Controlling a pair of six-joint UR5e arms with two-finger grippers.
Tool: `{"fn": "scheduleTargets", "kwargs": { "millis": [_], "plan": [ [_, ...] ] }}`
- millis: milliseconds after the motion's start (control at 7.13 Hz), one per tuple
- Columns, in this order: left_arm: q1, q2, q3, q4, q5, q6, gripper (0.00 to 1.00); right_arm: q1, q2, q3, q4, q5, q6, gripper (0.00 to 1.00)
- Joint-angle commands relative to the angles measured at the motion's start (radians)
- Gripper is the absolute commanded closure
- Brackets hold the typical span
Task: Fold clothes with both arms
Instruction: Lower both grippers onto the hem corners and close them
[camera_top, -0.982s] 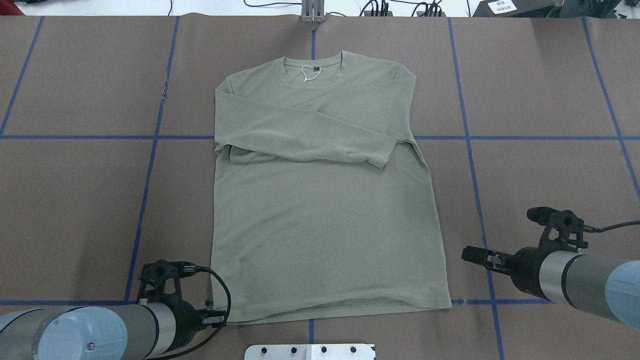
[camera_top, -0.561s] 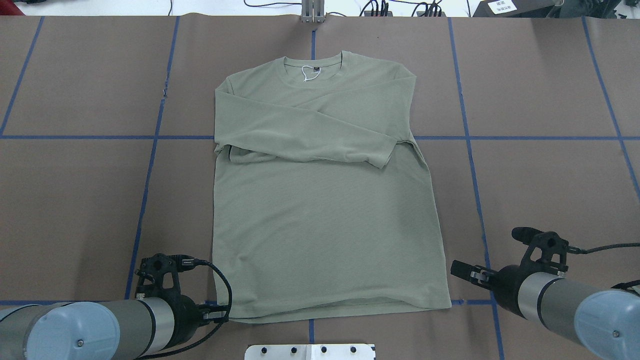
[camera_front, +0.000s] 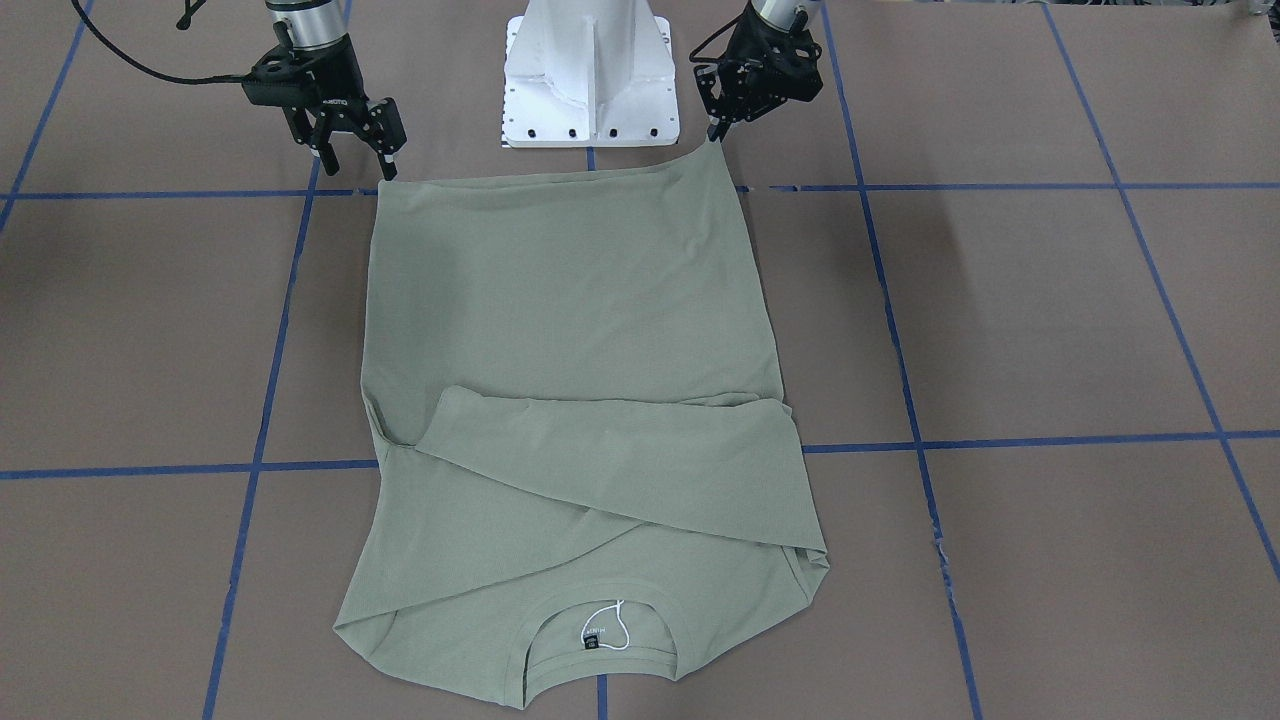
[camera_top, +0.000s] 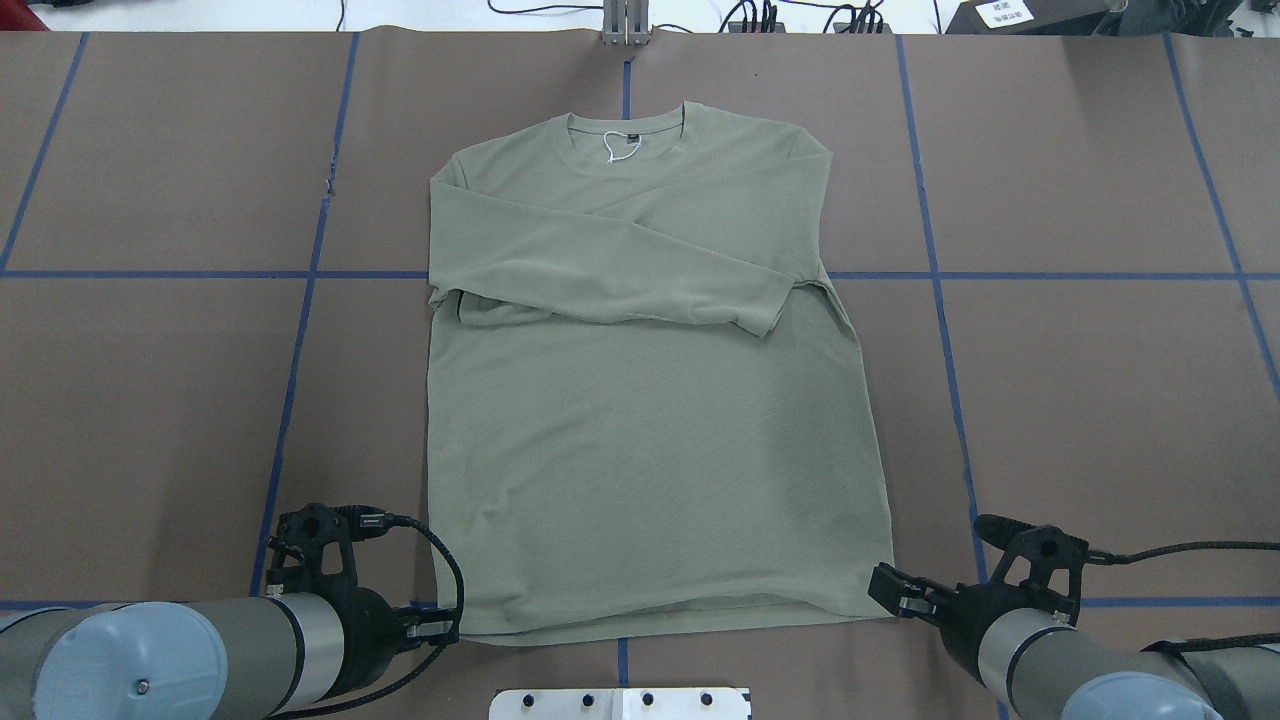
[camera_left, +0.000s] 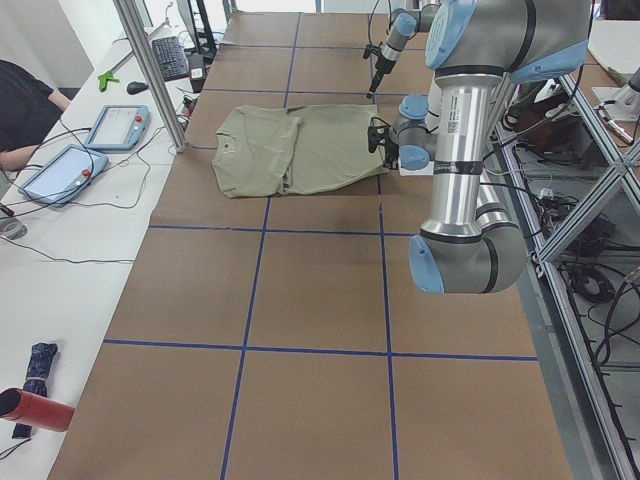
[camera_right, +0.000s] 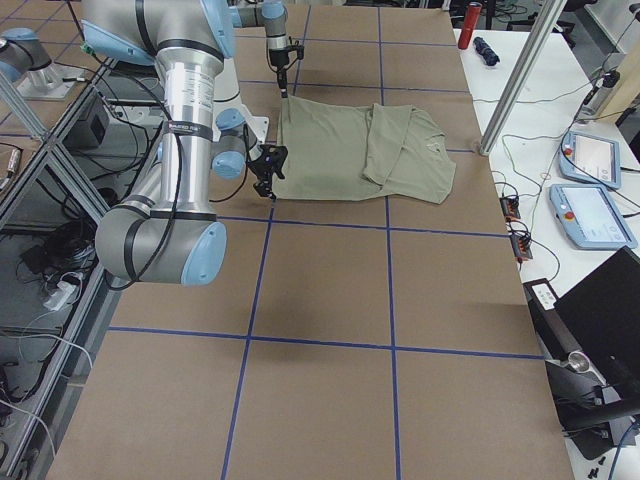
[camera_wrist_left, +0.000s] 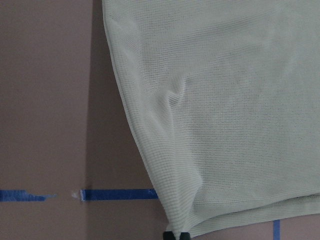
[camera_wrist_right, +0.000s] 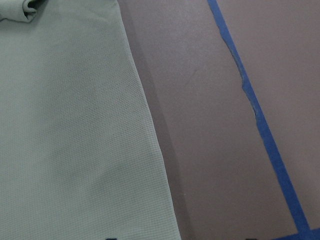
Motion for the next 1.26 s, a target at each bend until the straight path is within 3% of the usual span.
{"fn": "scheduleTargets", "kwargs": {
  "millis": [0, 561, 1122],
  "plan": [
    [0.000, 0.003, -0.018, 0.000, 0.000, -0.001, 1.00, -0.019, 0.060, -0.059, -0.017, -0.036, 0.018, 0.20],
    [0.000, 0.011, -0.030, -0.002, 0.003, -0.033, 1.00, -0.034, 0.079, -0.092, -0.017, -0.064, 0.035, 0.25],
    [0.000, 0.009, -0.032, -0.002, 0.003, -0.037, 1.00, -0.063, 0.079, -0.093, -0.017, -0.094, 0.061, 0.52]
  ]
}}
